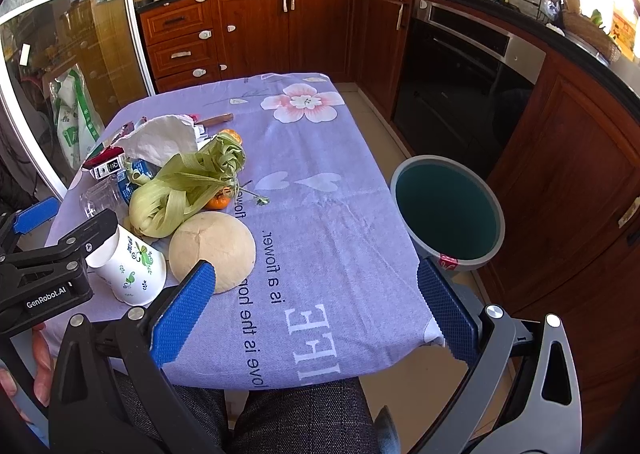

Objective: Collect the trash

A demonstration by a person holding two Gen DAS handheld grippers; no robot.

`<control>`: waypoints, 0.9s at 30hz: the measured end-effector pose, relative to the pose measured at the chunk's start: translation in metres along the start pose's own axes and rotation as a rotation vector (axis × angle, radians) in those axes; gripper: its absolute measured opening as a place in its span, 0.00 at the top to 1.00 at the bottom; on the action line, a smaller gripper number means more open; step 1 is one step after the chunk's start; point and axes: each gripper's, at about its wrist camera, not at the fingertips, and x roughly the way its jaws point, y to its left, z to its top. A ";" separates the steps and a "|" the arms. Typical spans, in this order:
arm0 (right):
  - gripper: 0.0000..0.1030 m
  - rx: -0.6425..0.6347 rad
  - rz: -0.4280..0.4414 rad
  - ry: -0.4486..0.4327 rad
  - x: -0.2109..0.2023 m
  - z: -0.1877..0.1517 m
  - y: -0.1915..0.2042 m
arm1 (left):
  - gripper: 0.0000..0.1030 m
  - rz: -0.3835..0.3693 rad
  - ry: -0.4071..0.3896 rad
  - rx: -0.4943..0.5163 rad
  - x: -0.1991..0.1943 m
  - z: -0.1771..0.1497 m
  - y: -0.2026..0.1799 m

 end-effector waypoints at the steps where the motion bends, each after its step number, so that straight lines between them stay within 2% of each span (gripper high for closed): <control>1: 0.06 0.001 -0.001 0.000 0.000 0.000 0.000 | 0.03 0.000 -0.001 0.000 0.000 0.000 0.000; 27: 0.06 -0.013 -0.006 0.020 0.005 -0.001 0.004 | 0.03 -0.008 0.018 0.007 0.007 -0.008 0.007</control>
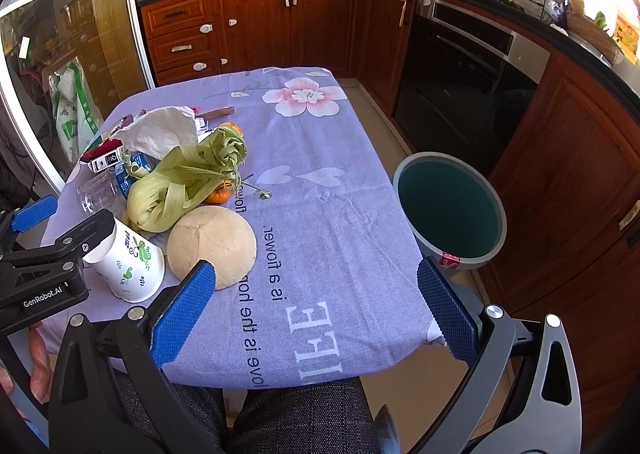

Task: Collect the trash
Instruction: 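Grasp the white paper cup with the left tool while the right tool grasps the corn husks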

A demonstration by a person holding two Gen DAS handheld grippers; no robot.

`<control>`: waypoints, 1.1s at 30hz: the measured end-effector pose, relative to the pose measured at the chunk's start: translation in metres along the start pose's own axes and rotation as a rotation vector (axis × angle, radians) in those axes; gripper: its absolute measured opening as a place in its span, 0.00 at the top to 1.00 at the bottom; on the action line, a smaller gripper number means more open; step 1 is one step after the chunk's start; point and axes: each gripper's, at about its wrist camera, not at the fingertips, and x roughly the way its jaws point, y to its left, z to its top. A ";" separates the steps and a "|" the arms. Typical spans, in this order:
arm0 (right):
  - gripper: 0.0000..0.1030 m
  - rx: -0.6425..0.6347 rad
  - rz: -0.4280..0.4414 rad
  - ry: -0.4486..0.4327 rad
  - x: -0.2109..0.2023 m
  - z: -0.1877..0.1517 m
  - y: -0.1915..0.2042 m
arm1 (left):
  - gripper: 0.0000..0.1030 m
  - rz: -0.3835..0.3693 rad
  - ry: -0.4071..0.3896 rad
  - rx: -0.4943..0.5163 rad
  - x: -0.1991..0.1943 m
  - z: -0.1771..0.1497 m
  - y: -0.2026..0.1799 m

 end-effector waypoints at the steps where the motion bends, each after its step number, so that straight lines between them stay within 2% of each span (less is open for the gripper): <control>1: 0.06 -0.003 0.000 0.003 0.001 0.000 0.000 | 0.03 -0.005 0.004 0.002 0.001 -0.001 0.004; 5: 0.06 -0.008 -0.005 0.012 0.005 -0.001 0.001 | 0.03 0.003 0.015 0.020 0.002 -0.011 0.022; 8: 0.06 -0.002 -0.004 0.020 0.010 -0.001 0.001 | 0.03 -0.033 0.049 0.031 0.005 -0.022 0.030; 13: 0.06 -0.015 0.010 0.050 0.025 0.000 0.009 | 0.03 -0.111 0.119 0.042 0.025 -0.033 0.024; 19: 0.06 -0.022 0.069 0.093 0.046 0.007 0.020 | 0.03 -0.117 0.151 0.057 0.054 -0.029 0.010; 20: 0.06 -0.020 0.094 0.096 0.049 0.009 0.022 | 0.09 -0.124 0.148 0.053 0.055 -0.029 0.010; 21: 0.06 -0.020 0.111 0.103 0.052 0.012 0.025 | 0.27 -0.130 0.146 0.049 0.055 -0.029 0.011; 23: 0.06 -0.022 0.153 0.114 0.059 0.018 0.032 | 0.46 -0.124 0.150 0.047 0.055 -0.029 0.014; 29: 0.06 -0.063 0.289 0.152 0.080 0.039 0.067 | 0.47 -0.114 0.113 0.054 0.032 -0.022 0.039; 33: 0.06 -0.114 0.333 0.169 0.091 0.051 0.097 | 0.47 -0.107 0.107 -0.022 0.024 -0.012 0.074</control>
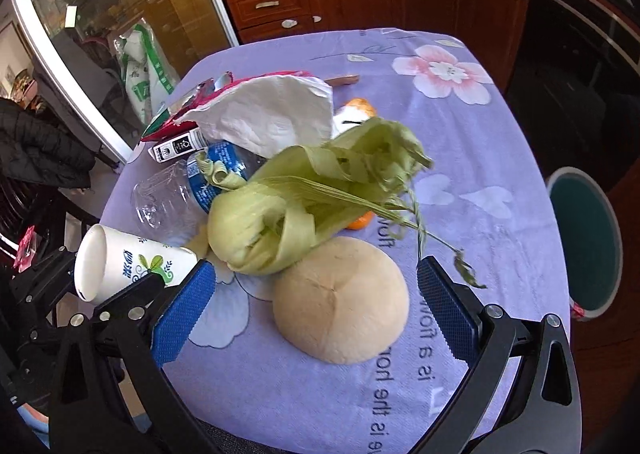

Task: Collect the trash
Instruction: 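Grasp the white paper cup with the left tool while the right tool grasps the corn husks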

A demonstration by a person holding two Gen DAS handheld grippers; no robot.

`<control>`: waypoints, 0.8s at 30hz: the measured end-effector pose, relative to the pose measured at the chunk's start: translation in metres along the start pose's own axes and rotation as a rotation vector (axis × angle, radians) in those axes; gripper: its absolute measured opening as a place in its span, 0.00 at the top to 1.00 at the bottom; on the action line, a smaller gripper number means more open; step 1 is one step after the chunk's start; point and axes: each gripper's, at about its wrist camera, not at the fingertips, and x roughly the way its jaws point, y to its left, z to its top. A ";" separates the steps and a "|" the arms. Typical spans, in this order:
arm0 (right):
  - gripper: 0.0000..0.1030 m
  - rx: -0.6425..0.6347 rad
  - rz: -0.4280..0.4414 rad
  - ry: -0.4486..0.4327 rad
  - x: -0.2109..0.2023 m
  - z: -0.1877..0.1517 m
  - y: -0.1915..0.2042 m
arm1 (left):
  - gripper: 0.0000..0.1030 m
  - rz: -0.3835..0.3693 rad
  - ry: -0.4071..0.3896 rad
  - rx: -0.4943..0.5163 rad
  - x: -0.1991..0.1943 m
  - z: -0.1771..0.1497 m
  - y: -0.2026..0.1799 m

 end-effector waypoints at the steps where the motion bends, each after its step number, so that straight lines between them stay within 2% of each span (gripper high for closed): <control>1: 0.06 -0.003 0.009 0.002 0.003 0.004 0.004 | 0.47 0.000 -0.005 -0.016 -0.003 0.002 0.007; 7: 0.06 -0.056 0.018 0.037 0.019 0.016 0.030 | 0.46 -0.010 -0.021 -0.078 -0.005 0.011 0.032; 10: 0.06 -0.087 0.024 0.070 0.030 0.017 0.041 | 0.46 -0.055 -0.017 -0.088 -0.003 0.011 0.030; 15: 0.06 -0.140 -0.013 0.089 0.054 0.018 0.050 | 0.46 -0.055 -0.006 -0.092 0.004 0.006 0.031; 17: 0.17 -0.126 0.010 0.084 0.058 0.018 0.048 | 0.46 -0.063 0.002 -0.101 0.005 0.005 0.034; 19: 0.41 -0.125 0.039 0.093 0.059 0.017 0.047 | 0.46 -0.061 0.004 -0.095 0.005 0.004 0.034; 20: 0.46 -0.118 0.068 0.095 0.059 0.016 0.046 | 0.46 -0.058 0.003 -0.090 0.004 0.004 0.033; 22: 0.68 -0.110 0.112 0.085 0.051 0.015 0.047 | 0.46 -0.056 0.000 -0.083 0.002 0.004 0.029; 24: 0.75 -0.116 0.128 0.069 0.040 0.015 0.048 | 0.46 -0.054 -0.004 -0.080 0.000 0.005 0.025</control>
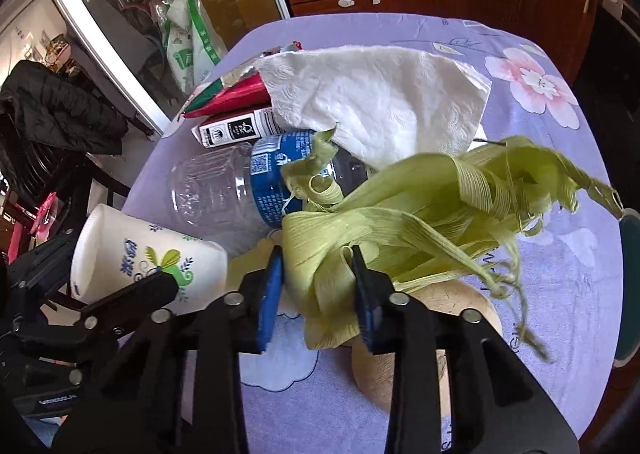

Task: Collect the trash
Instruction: 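Grasp the white paper cup with the left tool while the right tool grasps the corn husks, then carry the cup and husks to the teal bin and open both tools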

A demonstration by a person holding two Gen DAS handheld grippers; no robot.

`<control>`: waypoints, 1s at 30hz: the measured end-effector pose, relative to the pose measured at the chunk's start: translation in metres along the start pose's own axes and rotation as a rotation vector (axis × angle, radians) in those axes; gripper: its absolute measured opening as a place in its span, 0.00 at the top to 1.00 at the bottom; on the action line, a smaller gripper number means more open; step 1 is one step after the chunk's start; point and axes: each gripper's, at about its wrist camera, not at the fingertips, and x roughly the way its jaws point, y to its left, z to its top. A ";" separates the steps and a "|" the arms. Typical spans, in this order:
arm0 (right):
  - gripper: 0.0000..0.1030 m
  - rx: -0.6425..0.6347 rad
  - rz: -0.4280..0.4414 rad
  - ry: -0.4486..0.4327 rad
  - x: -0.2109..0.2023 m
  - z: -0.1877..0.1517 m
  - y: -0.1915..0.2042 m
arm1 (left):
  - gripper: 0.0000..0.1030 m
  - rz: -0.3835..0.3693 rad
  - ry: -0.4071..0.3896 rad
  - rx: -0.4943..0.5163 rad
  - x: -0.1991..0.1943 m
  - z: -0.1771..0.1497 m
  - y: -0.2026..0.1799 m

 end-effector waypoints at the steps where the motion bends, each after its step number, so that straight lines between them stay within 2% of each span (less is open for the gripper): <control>1: 0.77 0.003 0.016 -0.006 -0.006 -0.001 0.001 | 0.46 0.000 -0.002 0.002 -0.001 0.000 -0.002; 3: 0.79 -0.003 0.040 -0.020 -0.020 -0.003 0.003 | 0.46 0.004 -0.008 0.006 -0.004 0.001 -0.005; 8: 0.80 -0.025 0.036 -0.077 -0.064 -0.013 0.006 | 0.46 0.013 -0.025 0.023 -0.016 0.003 -0.016; 15: 0.80 0.011 0.008 -0.194 -0.132 -0.026 -0.012 | 0.46 -0.009 -0.069 0.079 -0.039 0.009 -0.048; 18: 0.80 0.021 -0.037 -0.258 -0.160 -0.030 -0.026 | 0.46 -0.029 -0.100 0.129 -0.049 0.020 -0.071; 25: 0.80 0.159 -0.158 -0.351 -0.206 -0.045 -0.102 | 0.46 -0.134 -0.123 0.291 -0.036 0.054 -0.152; 30: 0.79 0.300 -0.251 -0.328 -0.210 -0.066 -0.187 | 0.46 -0.192 -0.086 0.359 -0.006 0.066 -0.203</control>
